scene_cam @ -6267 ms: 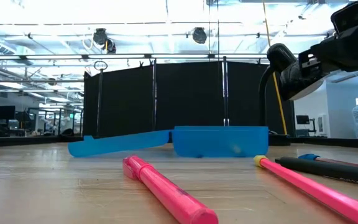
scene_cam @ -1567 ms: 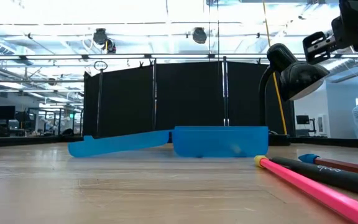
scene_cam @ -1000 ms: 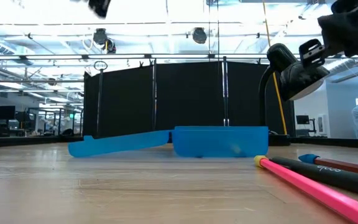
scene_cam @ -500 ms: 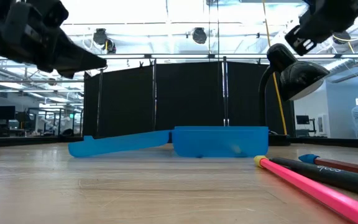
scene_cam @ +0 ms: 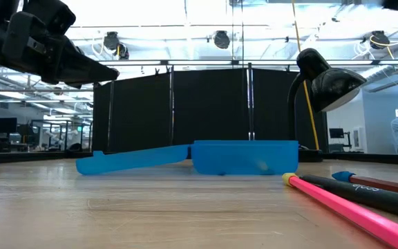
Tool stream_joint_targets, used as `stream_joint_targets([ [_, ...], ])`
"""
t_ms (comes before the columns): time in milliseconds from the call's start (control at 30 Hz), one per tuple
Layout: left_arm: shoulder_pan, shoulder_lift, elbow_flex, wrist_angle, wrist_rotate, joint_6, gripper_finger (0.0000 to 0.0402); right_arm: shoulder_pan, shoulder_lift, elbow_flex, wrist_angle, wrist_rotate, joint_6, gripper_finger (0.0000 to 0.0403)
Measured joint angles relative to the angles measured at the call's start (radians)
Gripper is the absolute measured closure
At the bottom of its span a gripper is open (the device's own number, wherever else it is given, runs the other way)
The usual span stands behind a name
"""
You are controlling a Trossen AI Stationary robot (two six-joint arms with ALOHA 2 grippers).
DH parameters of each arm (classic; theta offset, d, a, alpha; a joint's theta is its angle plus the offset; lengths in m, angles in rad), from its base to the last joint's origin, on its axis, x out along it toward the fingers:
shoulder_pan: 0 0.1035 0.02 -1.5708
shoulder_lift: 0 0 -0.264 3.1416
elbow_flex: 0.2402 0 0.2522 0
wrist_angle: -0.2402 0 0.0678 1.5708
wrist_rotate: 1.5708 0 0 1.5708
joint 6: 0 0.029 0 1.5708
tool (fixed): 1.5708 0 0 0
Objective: Pick & place school supplies into a supply box
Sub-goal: Put the pink pen into the blue supply box
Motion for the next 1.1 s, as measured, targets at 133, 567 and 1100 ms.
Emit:
stream_joint_targets([
  [133,0.0,0.0,0.0,0.004,0.0,-0.009,0.0365,0.111,0.084,0.025,0.003,-0.082,0.273,0.0403],
  [567,0.0,0.0,0.0,0.002,0.002,-0.029,0.0364,0.342,0.299,0.028,0.297,-0.105,0.908,0.0403],
  [1100,0.0,0.0,0.001,-0.019,0.056,-0.04,0.0364,0.359,0.475,0.099,0.21,-0.151,0.941,0.04],
])
